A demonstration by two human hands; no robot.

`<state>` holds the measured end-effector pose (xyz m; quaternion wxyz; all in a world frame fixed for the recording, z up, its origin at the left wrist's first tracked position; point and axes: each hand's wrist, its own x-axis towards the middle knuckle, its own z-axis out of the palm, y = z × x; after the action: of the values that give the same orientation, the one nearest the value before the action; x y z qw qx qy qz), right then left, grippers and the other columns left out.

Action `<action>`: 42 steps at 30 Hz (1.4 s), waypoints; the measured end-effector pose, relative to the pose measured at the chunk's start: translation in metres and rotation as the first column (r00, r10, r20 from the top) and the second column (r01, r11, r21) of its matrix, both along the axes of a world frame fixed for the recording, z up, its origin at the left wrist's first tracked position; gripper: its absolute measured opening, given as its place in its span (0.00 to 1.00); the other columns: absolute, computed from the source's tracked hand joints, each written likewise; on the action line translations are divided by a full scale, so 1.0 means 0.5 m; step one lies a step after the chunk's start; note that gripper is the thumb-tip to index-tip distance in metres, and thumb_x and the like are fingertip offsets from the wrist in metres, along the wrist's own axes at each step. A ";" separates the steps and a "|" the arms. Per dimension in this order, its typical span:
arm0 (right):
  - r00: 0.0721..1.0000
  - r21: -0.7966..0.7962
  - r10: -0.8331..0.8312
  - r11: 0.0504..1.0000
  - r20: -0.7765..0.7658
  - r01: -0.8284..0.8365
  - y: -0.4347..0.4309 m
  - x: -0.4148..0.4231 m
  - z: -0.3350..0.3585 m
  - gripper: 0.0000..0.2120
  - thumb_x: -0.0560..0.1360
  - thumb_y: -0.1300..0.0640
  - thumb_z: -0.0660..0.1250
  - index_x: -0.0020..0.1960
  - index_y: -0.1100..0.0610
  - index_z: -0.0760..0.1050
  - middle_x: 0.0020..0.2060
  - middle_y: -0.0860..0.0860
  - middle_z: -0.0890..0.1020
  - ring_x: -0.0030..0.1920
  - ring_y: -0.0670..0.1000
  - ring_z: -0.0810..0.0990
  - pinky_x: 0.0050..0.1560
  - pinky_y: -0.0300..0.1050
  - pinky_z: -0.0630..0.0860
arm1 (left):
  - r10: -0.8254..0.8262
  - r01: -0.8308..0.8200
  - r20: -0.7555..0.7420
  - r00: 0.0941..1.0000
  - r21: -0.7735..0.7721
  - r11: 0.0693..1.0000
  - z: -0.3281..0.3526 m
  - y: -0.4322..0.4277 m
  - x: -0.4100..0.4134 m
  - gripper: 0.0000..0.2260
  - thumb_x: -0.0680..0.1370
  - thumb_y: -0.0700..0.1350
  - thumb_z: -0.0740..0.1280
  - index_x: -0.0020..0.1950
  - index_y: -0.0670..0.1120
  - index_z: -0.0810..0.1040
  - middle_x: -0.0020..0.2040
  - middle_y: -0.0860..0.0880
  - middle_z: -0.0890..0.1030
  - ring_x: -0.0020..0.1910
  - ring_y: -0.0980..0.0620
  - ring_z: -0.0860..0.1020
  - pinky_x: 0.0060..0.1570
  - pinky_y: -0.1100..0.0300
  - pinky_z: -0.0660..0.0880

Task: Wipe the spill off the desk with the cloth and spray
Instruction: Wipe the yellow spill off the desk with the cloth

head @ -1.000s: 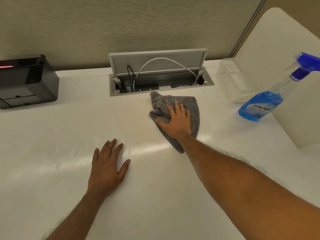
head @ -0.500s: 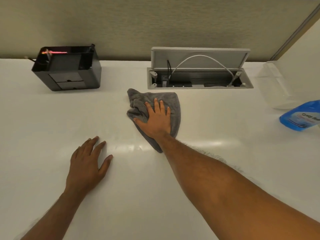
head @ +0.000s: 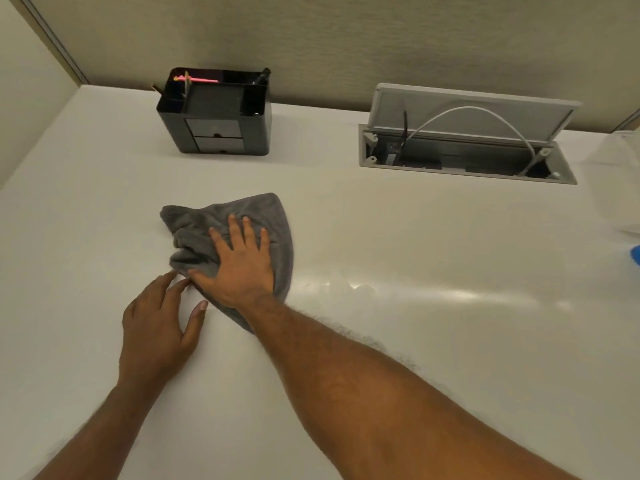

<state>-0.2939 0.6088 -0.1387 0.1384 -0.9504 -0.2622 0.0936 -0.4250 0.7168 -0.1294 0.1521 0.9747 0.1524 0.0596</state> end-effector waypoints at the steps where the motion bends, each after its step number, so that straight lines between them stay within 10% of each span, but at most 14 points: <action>1: 1.000 0.013 0.004 1.000 0.006 -0.004 -0.003 -0.001 -0.001 0.40 0.75 0.27 0.52 0.81 0.46 0.50 0.81 0.54 0.44 0.80 0.56 0.39 0.76 0.61 0.33 | 0.004 -0.004 -0.006 1.000 0.004 1.000 -0.001 0.005 -0.006 0.29 0.78 0.62 0.53 0.70 0.45 0.72 0.72 0.42 0.71 0.71 0.41 0.69 0.68 0.40 0.65; 22: 0.774 0.011 -0.616 0.783 0.145 0.621 -0.514 -0.040 -0.006 0.40 0.74 0.28 0.50 0.79 0.49 0.58 0.79 0.55 0.58 0.79 0.58 0.54 0.77 0.64 0.48 | 0.042 -0.040 0.042 0.998 -0.045 0.998 -0.025 -0.015 -0.018 0.28 0.78 0.62 0.54 0.71 0.46 0.72 0.75 0.45 0.68 0.77 0.44 0.61 0.75 0.44 0.52; 32: 0.990 0.190 -0.099 0.979 0.100 0.079 -0.130 -0.316 -0.018 0.36 0.75 0.32 0.59 0.78 0.48 0.61 0.80 0.54 0.56 0.81 0.55 0.48 0.77 0.63 0.45 | 0.241 -0.105 0.233 0.942 -0.478 0.872 -0.003 0.003 -0.021 0.28 0.82 0.57 0.51 0.72 0.39 0.71 0.72 0.39 0.72 0.72 0.40 0.68 0.74 0.47 0.62; 36: 0.990 0.180 -0.065 0.983 0.128 0.042 -0.217 -0.318 -0.018 0.34 0.75 0.31 0.59 0.77 0.44 0.63 0.80 0.49 0.56 0.80 0.51 0.49 0.77 0.63 0.44 | 0.110 -0.038 0.177 0.978 -0.367 0.929 0.003 -0.006 -0.027 0.31 0.80 0.61 0.50 0.74 0.41 0.69 0.74 0.40 0.69 0.75 0.42 0.65 0.75 0.47 0.60; 42: 0.888 0.117 -0.428 0.903 0.170 0.413 -0.484 -0.226 -0.012 0.34 0.73 0.31 0.61 0.75 0.44 0.66 0.77 0.50 0.65 0.79 0.53 0.58 0.78 0.60 0.45 | -0.047 0.055 0.071 0.996 -0.103 0.993 -0.018 -0.094 -0.016 0.30 0.80 0.61 0.50 0.73 0.44 0.70 0.74 0.42 0.69 0.76 0.42 0.64 0.74 0.39 0.52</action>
<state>-0.4067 0.3666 -0.1447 0.1663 -0.9831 -0.0655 -0.0406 -0.4331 0.6697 -0.1383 0.2096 0.9664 0.1252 0.0808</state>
